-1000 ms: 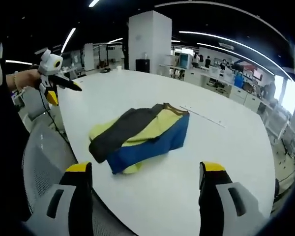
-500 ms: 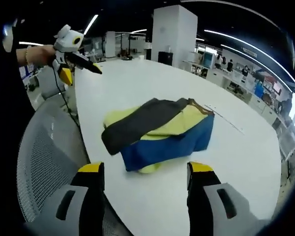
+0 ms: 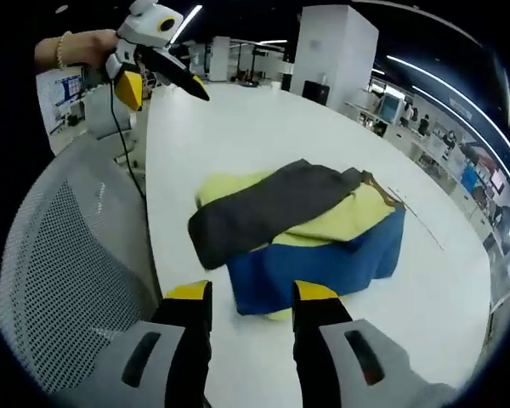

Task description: Fold the garment on the visible template until the final outline fits inside the template.

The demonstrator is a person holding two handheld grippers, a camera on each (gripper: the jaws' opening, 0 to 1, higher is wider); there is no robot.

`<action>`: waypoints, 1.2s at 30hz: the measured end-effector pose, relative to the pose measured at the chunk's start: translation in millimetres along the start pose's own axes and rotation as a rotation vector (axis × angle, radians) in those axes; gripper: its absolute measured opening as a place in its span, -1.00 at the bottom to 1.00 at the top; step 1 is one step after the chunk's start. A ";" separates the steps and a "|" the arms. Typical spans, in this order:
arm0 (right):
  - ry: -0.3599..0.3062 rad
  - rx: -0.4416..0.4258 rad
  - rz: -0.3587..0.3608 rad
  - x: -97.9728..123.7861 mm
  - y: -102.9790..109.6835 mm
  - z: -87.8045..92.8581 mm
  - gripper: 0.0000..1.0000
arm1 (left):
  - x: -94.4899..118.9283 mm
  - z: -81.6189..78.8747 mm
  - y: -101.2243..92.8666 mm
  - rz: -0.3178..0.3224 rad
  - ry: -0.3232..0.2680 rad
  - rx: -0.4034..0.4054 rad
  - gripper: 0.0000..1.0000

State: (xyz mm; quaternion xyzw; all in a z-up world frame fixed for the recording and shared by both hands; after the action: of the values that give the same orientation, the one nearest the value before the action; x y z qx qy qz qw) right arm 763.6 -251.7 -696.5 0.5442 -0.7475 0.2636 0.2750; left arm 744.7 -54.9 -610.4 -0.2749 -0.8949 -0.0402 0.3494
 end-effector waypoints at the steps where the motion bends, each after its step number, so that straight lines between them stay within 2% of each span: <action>1: 0.006 0.006 -0.008 -4.0 0.9 0.5 -0.34 | -0.1 1.2 0.1 0.001 0.001 0.003 0.82; 3: 0.017 0.016 -0.034 -13.7 3.9 1.8 -0.43 | -0.9 5.5 0.1 0.003 0.012 0.011 0.81; 6: 0.002 -0.004 -0.069 -23.9 7.9 1.2 -0.36 | -1.0 8.3 1.4 0.003 0.018 0.019 0.80; 10: 0.034 0.015 -0.095 -33.5 10.0 4.1 -0.59 | 0.2 7.9 6.4 0.000 0.000 0.049 0.78; 18: 0.078 0.072 -0.133 -52.5 9.1 5.1 -0.70 | 1.9 16.6 9.4 -0.011 0.015 0.073 0.76; 30: 0.137 0.136 -0.167 -72.1 11.8 10.4 -0.71 | 7.5 22.8 20.6 -0.033 0.025 0.094 0.75; 36: 0.139 0.163 -0.167 -77.5 10.5 7.5 -0.72 | 7.4 28.2 25.0 -0.039 0.038 0.106 0.74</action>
State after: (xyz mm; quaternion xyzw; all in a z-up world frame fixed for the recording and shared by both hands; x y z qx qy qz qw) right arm 772.5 -202.3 -756.9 0.6056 -0.6548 0.3366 0.3019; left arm 736.3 -22.9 -629.9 -0.2376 -0.8942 -0.0047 0.3795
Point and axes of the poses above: the point that each gripper's makers call its tool centre point, and the gripper's own axes: x roughly backward along the fingers, y roughly to its left, z roughly out of its underside, the point moved 2 cm from there along x, roughly backward along the fingers, and after that the axes turned 5 degrees about -z, right-handed, at the moved point
